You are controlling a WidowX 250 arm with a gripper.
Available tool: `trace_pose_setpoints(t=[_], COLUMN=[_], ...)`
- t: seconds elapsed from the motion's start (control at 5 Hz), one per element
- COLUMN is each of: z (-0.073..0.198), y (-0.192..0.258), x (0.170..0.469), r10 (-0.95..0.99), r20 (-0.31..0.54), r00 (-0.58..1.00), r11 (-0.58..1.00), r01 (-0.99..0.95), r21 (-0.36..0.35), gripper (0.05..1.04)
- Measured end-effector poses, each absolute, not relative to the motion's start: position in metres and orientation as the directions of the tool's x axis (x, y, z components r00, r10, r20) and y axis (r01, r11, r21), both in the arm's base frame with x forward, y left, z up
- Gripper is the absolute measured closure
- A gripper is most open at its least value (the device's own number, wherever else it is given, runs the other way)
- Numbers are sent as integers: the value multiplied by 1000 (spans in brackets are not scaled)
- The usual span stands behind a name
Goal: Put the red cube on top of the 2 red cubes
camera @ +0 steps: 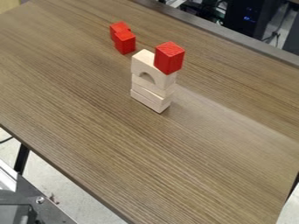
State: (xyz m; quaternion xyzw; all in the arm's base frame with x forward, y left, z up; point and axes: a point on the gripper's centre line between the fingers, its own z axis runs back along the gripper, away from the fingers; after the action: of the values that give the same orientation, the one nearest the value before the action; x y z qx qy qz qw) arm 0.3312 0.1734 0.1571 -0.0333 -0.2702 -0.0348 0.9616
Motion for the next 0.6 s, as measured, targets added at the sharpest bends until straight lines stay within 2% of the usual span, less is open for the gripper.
trace_pose_setpoints(t=[0.2, 0.4, 0.6], z=[144, 148, 166], y=[172, 157, 148], x=[330, 327, 325], r10=[-38, -70, -128], r20=[497, 513, 545], r00=[867, 855, 829], r11=[994, 985, 977], r01=[85, 142, 200], r21=[-73, -103, -76], gripper=[83, 83, 83])
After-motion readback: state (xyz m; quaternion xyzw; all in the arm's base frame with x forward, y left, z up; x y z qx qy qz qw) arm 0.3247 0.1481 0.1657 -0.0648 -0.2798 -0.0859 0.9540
